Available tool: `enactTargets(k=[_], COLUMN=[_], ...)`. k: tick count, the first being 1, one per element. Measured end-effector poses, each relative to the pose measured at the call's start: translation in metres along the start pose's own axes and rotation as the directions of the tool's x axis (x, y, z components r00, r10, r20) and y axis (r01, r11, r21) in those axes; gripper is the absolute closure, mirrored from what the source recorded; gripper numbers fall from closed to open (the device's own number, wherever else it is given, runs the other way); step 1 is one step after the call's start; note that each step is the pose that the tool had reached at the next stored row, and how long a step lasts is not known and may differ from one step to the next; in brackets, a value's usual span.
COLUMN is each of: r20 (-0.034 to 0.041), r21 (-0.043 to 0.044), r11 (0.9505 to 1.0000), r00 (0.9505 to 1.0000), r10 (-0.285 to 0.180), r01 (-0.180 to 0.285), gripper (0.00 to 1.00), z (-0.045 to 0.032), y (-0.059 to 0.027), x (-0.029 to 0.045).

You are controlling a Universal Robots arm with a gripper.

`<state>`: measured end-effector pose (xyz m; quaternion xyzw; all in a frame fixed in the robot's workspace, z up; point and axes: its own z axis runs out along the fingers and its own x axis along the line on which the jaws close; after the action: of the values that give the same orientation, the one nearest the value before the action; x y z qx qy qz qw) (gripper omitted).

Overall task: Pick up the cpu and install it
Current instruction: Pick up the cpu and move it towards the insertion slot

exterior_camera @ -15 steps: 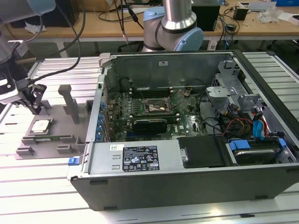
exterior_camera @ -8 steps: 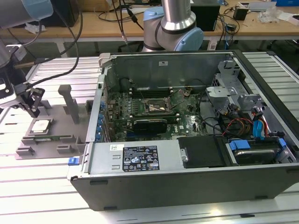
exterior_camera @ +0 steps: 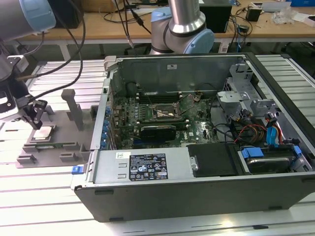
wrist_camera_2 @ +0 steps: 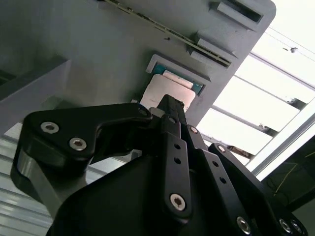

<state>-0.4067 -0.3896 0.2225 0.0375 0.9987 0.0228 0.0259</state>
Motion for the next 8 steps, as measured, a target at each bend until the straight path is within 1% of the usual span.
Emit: enactTargets(k=[4,8], r20=[0.0,-0.0002], r21=[0.0,0.0001], r11=[1.0,1.0], r00=[1.0,1.0], r10=[0.0,0.0], r01=[0.0,0.0], gripper=[0.89,0.89], z=[0.0075,0.0084], y=[-0.0003,-0.0004], x=[0.0009,0.0011])
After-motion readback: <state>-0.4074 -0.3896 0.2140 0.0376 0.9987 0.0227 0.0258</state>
